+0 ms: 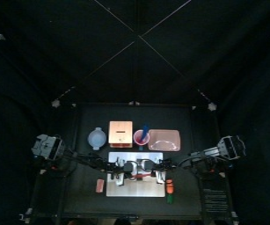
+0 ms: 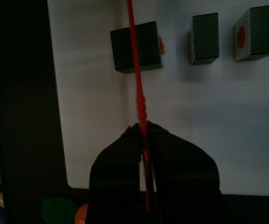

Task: Place sushi on board then cut the sushi with the knife then place the pieces on the plate
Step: Cut the sushi into 4 pieces

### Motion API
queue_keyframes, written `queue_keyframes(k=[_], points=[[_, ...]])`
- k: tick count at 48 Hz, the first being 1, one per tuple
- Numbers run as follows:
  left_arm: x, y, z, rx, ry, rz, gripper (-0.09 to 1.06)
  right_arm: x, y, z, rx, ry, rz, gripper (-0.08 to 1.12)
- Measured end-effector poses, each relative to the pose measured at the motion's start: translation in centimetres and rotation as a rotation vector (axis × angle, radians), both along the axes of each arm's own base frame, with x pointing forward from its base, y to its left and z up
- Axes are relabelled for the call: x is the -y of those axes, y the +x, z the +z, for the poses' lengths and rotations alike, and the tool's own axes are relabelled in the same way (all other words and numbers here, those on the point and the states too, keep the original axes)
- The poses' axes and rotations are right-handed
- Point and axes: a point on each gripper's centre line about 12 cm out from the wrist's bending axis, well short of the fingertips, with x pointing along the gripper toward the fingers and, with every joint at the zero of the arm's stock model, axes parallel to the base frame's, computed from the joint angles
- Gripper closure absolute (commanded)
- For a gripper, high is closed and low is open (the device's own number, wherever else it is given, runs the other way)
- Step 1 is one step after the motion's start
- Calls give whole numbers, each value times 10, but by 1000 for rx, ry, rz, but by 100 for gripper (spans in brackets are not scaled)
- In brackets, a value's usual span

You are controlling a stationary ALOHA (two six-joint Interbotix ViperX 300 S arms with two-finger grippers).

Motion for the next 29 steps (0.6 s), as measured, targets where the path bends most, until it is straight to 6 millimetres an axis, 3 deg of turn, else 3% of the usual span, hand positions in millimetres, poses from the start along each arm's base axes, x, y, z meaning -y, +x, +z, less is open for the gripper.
queue_keyframes(k=[29], points=[[0, 0, -1, -3, 7, -6, 52, 0, 0, -2, -7, 3, -3, 70]])
